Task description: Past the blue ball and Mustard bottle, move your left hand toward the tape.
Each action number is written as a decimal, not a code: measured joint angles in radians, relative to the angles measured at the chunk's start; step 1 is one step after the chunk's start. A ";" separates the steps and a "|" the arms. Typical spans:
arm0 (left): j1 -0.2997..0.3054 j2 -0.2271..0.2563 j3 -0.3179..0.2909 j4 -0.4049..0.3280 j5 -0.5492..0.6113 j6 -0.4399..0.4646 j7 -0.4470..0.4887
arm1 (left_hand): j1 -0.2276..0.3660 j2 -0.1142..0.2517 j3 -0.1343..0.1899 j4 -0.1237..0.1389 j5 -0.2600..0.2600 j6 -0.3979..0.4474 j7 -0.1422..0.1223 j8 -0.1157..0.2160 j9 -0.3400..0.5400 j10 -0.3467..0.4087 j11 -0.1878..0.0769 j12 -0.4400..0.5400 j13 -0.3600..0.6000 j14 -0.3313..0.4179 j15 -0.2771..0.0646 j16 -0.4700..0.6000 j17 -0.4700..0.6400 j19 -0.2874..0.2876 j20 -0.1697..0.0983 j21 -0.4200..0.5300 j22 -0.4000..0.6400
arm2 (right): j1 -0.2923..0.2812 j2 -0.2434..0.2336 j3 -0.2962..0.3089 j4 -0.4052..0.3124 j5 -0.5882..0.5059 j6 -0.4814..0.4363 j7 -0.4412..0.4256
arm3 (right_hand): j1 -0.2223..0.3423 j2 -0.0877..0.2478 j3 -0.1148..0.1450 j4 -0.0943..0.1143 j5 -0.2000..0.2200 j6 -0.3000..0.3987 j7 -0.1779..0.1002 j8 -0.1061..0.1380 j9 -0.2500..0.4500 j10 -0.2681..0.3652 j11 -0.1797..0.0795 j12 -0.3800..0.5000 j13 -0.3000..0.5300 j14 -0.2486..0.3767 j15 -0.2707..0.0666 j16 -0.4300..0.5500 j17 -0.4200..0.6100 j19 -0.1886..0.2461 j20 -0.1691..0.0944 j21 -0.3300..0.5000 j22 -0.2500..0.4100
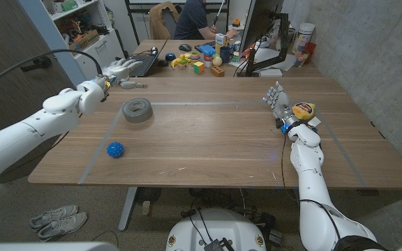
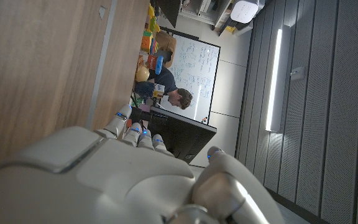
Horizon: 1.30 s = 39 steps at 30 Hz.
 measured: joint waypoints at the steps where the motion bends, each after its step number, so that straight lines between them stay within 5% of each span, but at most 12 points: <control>1: -0.001 -0.008 0.001 0.014 0.000 -0.004 0.014 | 0.000 0.000 0.000 0.000 0.000 0.000 0.000 0.000 0.000 0.000 0.000 0.000 0.000 0.000 0.000 0.004 0.000 -0.002 0.002 0.000 0.000 | -0.001 0.001 0.000 -0.002 -0.001 -0.001 -0.001 | 0.000 0.000 0.000 0.000 0.000 0.000 0.000 0.000 0.000 0.000 0.000 0.000 0.000 0.002 0.002 0.000 0.000 0.000 0.000 0.000 0.000; 24: -0.110 -0.202 0.122 0.374 -0.109 -0.141 0.138 | 0.027 0.000 -0.004 -0.004 0.011 0.000 0.000 0.019 0.009 -0.005 0.005 0.026 0.005 0.000 0.000 0.019 -0.003 -0.007 -0.004 0.000 0.003 | -0.011 0.004 -0.009 -0.043 -0.033 -0.031 -0.015 | 0.000 0.000 0.000 0.000 0.004 0.000 0.000 0.000 0.000 0.000 0.000 0.000 0.000 0.005 0.005 0.000 0.000 0.000 0.000 -0.011 0.000; 39: -0.137 -0.220 0.190 0.402 -0.163 -0.096 0.029 | 0.053 0.008 -0.012 -0.004 0.019 0.000 0.000 0.035 0.014 -0.005 0.030 0.021 0.009 -0.001 -0.002 0.010 0.000 -0.032 -0.004 0.000 0.003 | -0.005 0.007 -0.011 -0.037 -0.045 -0.034 -0.021 | 0.000 0.000 0.000 0.000 0.004 0.000 0.000 0.000 0.000 0.000 0.000 0.000 0.000 0.005 0.005 0.000 0.000 0.000 0.000 -0.019 0.000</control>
